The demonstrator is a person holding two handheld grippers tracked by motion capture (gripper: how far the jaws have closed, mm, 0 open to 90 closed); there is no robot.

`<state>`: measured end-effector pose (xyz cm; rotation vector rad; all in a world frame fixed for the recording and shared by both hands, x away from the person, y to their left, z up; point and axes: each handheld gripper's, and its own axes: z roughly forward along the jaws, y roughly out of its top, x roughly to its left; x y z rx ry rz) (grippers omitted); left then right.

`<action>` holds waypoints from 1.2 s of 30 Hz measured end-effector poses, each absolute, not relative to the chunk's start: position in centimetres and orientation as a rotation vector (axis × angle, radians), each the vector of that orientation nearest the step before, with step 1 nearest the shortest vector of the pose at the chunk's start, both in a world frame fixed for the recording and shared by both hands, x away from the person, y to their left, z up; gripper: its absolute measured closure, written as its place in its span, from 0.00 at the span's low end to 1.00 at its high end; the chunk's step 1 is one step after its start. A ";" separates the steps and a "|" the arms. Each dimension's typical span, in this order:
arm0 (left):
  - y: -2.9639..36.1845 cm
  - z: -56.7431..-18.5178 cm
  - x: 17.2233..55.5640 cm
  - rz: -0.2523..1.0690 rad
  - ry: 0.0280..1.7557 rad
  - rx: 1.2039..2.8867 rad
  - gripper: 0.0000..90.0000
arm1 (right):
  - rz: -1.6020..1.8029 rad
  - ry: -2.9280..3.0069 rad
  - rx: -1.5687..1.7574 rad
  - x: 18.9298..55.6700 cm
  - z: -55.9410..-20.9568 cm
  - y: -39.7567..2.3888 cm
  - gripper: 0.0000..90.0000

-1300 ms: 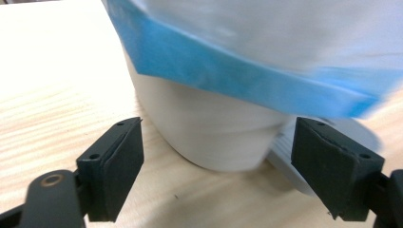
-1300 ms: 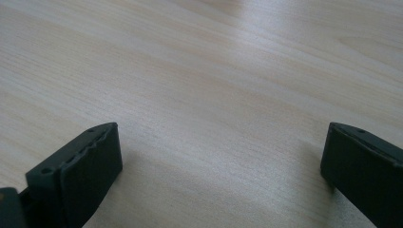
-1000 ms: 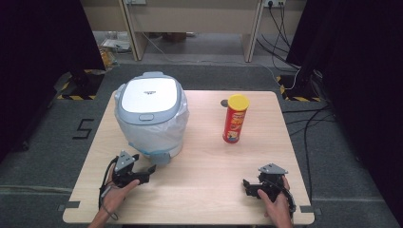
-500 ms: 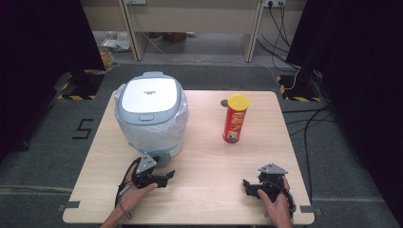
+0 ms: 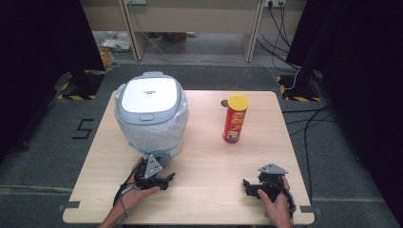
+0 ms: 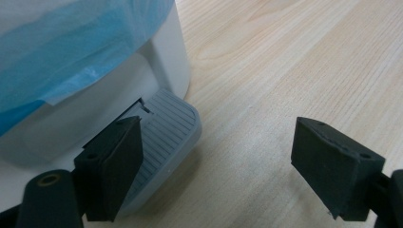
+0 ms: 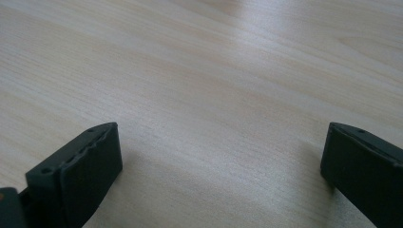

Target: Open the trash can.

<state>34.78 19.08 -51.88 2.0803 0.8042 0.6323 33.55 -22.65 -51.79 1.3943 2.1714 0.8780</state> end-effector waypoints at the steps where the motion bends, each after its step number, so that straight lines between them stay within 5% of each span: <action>1: 19.0 -51.9 34.8 0.637 0.794 2.093 0.19 | 0.878 2.171 1.395 33.6 -51.8 -22.7 0.00; 36: 19.4 -52.2 35.6 0.547 0.796 2.156 0.22 | 0.877 2.173 1.393 33.6 -51.8 -22.7 0.00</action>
